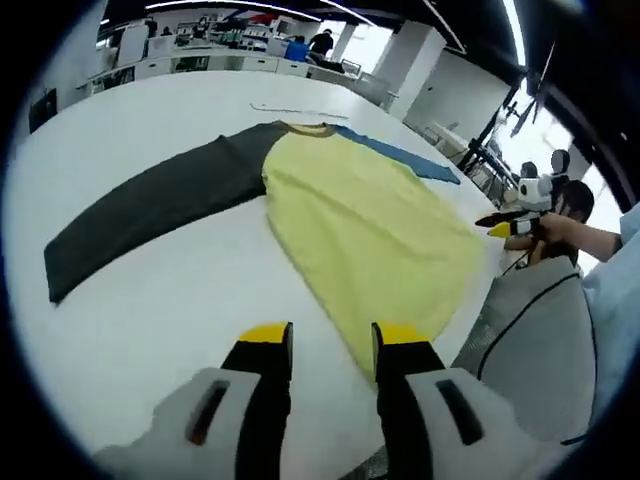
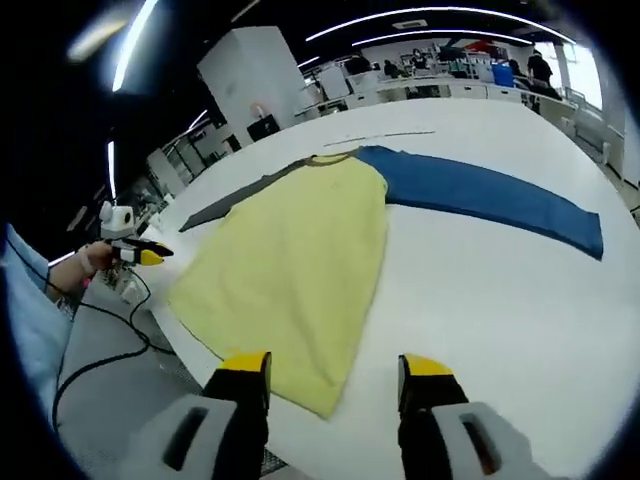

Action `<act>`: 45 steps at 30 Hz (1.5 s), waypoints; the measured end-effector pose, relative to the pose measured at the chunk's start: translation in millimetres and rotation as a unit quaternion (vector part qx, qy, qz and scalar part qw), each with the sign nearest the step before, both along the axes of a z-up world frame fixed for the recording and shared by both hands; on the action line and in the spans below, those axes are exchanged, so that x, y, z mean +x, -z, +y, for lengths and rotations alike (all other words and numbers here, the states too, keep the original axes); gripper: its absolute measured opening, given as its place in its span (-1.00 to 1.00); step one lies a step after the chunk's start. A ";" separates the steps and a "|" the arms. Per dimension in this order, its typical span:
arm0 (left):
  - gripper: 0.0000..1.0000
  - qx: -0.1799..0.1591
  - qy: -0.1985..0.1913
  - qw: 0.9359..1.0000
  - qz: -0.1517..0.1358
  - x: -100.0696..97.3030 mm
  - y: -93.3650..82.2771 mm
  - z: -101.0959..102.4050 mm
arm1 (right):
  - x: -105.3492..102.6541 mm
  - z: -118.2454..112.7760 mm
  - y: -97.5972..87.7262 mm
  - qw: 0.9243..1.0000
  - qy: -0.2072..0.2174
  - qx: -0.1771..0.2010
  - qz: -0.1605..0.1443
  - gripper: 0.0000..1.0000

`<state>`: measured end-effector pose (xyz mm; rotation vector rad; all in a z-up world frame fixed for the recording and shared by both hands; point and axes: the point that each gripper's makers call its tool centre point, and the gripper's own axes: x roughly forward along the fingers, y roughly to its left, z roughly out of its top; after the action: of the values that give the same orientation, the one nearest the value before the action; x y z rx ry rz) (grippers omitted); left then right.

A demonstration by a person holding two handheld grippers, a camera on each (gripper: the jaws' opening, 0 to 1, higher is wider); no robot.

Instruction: Fold the garment on the visible template until the final outline fits inside the template.

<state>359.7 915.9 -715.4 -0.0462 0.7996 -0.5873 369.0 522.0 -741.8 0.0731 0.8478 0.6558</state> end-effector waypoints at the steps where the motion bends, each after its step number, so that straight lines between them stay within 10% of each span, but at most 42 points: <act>1: -0.32 0.014 0.000 1.000 -0.014 5.9 -4.2 3.5 | 3.6 -1.8 -2.9 1.000 0.003 0.001 -0.011 0.19; 4: 0.10 0.036 0.007 0.997 -0.072 22.2 -18.9 5.4 | 13.6 -8.6 -9.3 0.999 0.015 -0.001 -0.041 0.28; 14: 0.98 0.084 0.024 0.992 -0.092 36.5 -11.1 11.3 | 30.0 -27.4 -31.0 0.994 0.038 -0.008 -0.102 1.00; 30: 0.95 0.082 0.010 0.993 -0.087 37.2 -3.0 15.8 | 48.7 -70.2 -30.2 0.990 0.085 -0.032 -0.106 1.00; 45: 0.88 0.095 -0.052 0.989 -0.105 55.3 -6.1 39.8 | 115.8 -159.5 -41.1 0.973 0.187 -0.063 -0.120 0.71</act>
<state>415.0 955.6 -709.3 0.1456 0.6398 -0.4075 484.8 362.4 -700.7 0.0361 0.6163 0.2486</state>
